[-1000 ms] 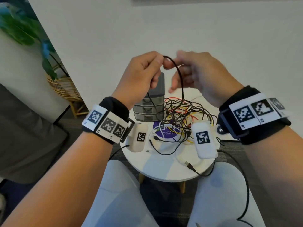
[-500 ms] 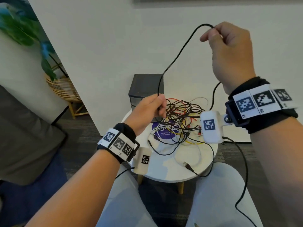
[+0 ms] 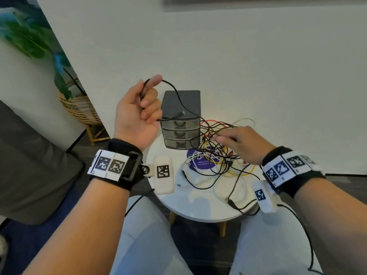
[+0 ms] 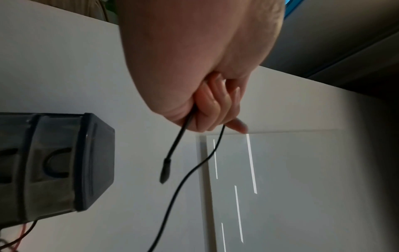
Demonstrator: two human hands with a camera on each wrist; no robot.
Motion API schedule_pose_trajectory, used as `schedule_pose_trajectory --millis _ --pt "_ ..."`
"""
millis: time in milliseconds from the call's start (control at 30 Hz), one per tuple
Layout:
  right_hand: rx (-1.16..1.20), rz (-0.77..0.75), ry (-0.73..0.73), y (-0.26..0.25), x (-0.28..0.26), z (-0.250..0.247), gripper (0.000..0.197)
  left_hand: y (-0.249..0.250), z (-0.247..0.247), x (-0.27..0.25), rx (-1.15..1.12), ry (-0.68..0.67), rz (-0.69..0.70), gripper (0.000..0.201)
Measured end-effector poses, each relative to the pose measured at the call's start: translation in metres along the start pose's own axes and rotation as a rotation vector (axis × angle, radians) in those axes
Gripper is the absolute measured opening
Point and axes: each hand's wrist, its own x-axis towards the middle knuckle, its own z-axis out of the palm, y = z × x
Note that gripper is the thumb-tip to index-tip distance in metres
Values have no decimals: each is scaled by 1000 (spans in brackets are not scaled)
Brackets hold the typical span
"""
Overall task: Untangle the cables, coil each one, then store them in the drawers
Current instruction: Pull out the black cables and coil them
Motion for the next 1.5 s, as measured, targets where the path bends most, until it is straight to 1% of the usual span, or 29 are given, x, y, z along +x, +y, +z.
schedule_pose_trajectory --millis 67,133,167,200,267,333,400,433,533,600,633,700,767,833,867,900,967,1033,1100,1167,1267,1300,1333,1400,1500 --pt "-26 -49 -116 -9 -3 7 43 0 5 1 52 32 -2 42" --pt "-31 -108 -231 -20 -5 11 33 -7 12 3 182 114 21 43" --pt "-22 -145 -265 -28 -8 10 30 -12 15 4 258 154 33 42" --pt "-4 -182 -280 -37 -11 7 28 -17 18 4 327 178 36 40" --pt "38 -250 -271 -53 -16 -3 22 -26 22 1 411 172 13 37" --pt "61 -306 -243 -69 -22 -16 19 -34 20 2 435 161 -22 41" --pt "89 -346 -212 -78 -24 -26 26 -43 19 5 448 163 -59 48" --pt "98 -359 -197 -82 -24 -31 29 -47 21 6 474 143 -75 49" --pt "165 -370 -114 -94 -19 -44 24 -57 31 5 640 4 -99 47" --pt "183 -390 -13 -100 -14 -57 23 -58 37 4 761 -66 -66 43" --pt "183 -390 50 -101 -11 -65 22 -58 38 4 800 -82 -26 39" --pt "189 -370 159 -99 -7 -83 21 -56 40 2 816 -85 52 32" --pt "149 -345 192 -96 -5 -98 22 -53 40 1 801 -74 91 29" --pt "95 -344 175 -97 -7 -105 22 -52 44 -2 851 -93 114 37" --pt "71 -353 181 -99 -7 -106 22 -53 48 -5 888 -110 125 50" --pt "55 -359 211 -100 -7 -106 22 -54 50 -7 902 -122 120 56" --pt "63 -335 323 -96 -4 -110 21 -52 55 -10 822 -126 73 46" --pt "93 -274 423 -86 0 -116 21 -48 54 -13 753 -139 39 49" --pt "138 -203 436 -72 3 -117 22 -42 54 -17 693 -192 8 48" --pt "237 -127 382 -57 5 -110 23 -35 57 -21 650 -225 -20 47" --pt "499 30 231 -42 7 -88 25 -30 61 -25 591 -216 -21 44" --pt "553 74 173 -41 8 -80 25 -30 61 -26 560 -211 -16 43" --pt "573 102 114 -41 8 -70 27 -30 61 -27 526 -202 -7 43" --pt "557 109 -26 -44 8 -50 31 -26 61 -28 451 -157 23 42" --pt "390 58 -249 -54 2 -33 35 -18 62 -24 427 -57 33 38"
